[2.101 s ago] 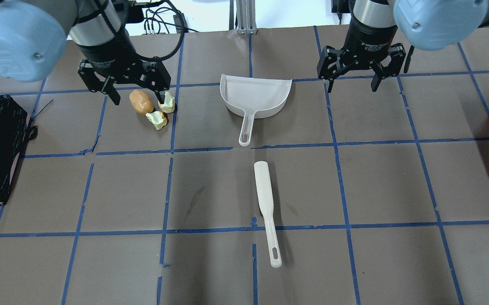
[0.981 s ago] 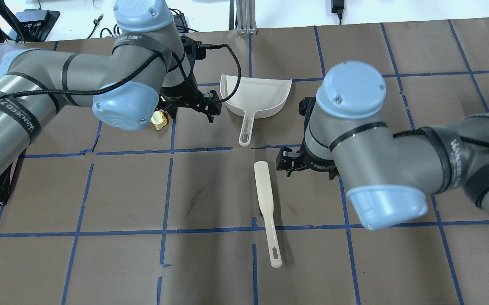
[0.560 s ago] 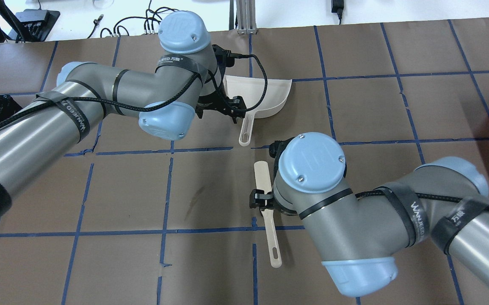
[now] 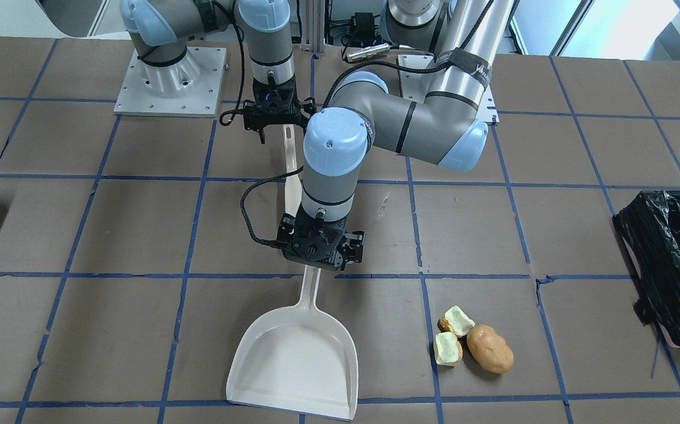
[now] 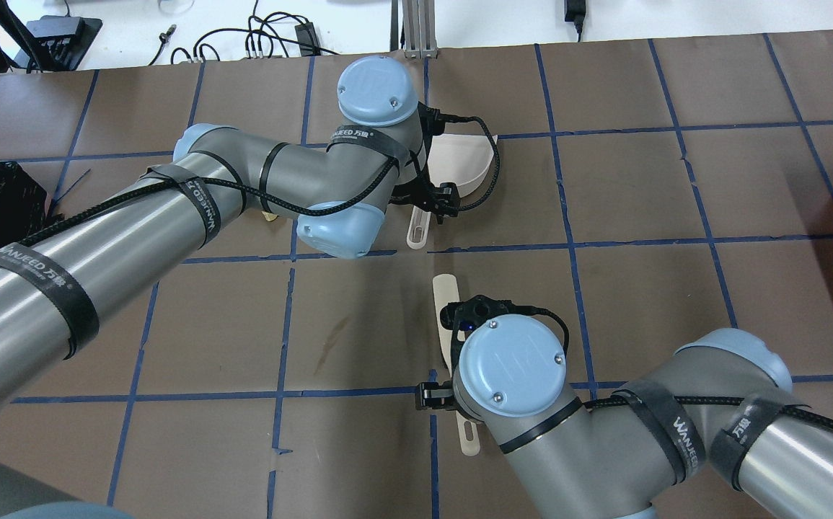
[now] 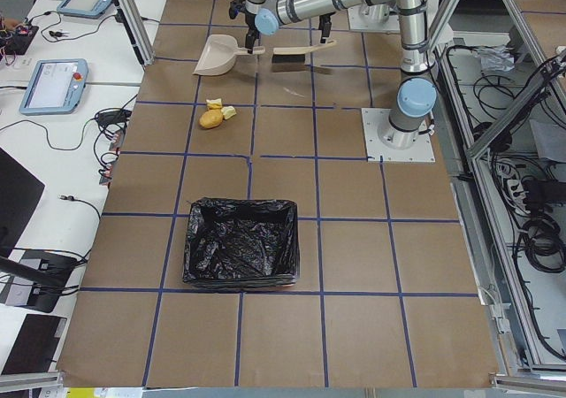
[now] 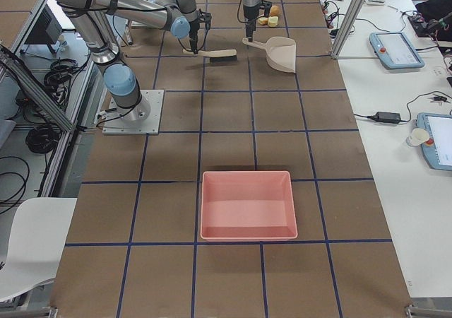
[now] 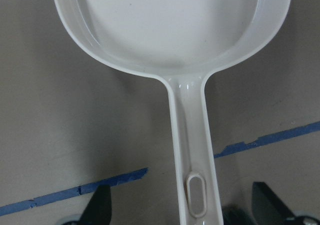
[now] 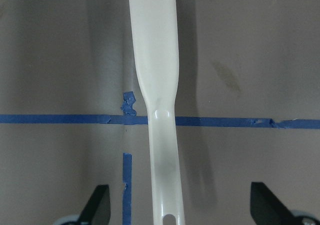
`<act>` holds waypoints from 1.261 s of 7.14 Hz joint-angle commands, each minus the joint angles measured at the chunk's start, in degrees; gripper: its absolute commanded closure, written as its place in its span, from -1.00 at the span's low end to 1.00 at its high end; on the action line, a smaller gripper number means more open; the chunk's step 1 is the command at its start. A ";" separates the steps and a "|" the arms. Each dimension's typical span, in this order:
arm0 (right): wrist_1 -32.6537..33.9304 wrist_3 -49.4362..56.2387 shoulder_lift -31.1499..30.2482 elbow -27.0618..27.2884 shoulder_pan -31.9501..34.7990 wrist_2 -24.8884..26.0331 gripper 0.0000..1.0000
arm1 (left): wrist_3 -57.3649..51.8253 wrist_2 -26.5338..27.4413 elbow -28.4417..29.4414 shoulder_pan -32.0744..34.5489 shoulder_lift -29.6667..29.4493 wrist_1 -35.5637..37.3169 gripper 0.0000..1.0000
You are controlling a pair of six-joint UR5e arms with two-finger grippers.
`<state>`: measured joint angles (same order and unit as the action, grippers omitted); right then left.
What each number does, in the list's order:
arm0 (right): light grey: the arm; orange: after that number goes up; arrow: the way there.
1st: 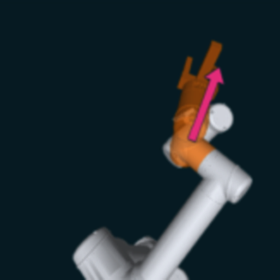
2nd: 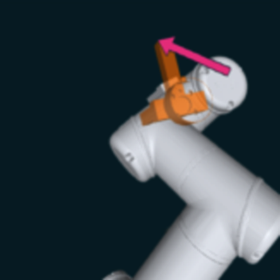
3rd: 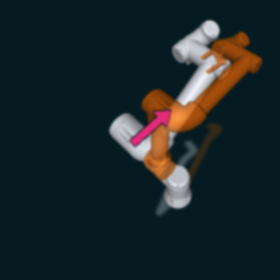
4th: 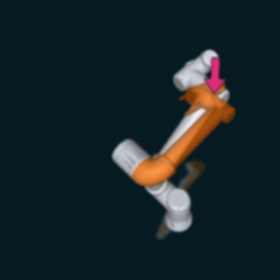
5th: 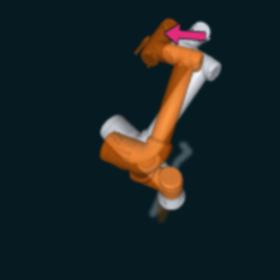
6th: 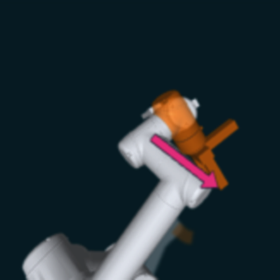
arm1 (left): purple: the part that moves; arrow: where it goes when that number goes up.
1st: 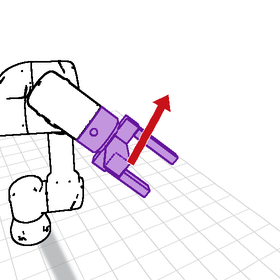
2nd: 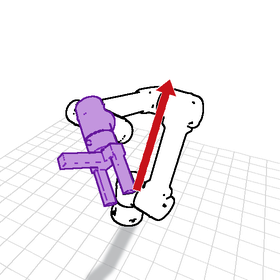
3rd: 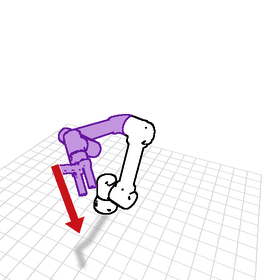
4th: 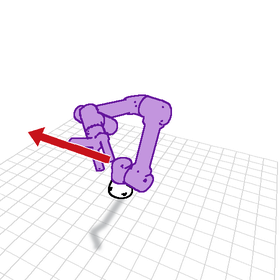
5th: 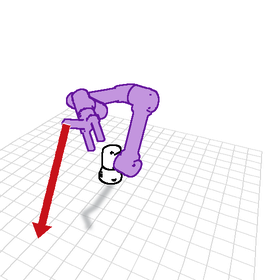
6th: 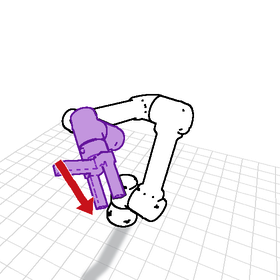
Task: Sweep and dump trash in nearest bin
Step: 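Lower left gripper to dustpan handle while right gripper descends to brush handle, then close left gripper on dustpan handle while right gripper grasps brush handle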
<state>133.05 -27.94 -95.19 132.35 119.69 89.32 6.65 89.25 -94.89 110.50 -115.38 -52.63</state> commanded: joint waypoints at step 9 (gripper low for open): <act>4.41 1.14 4.84 2.82 2.12 -0.20 -0.93 | 5.13 -0.13 -0.29 1.47 -2.31 0.16 0.10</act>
<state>136.96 -26.60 -90.87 135.17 121.14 89.15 11.51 89.23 -95.34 111.97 -117.77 -52.49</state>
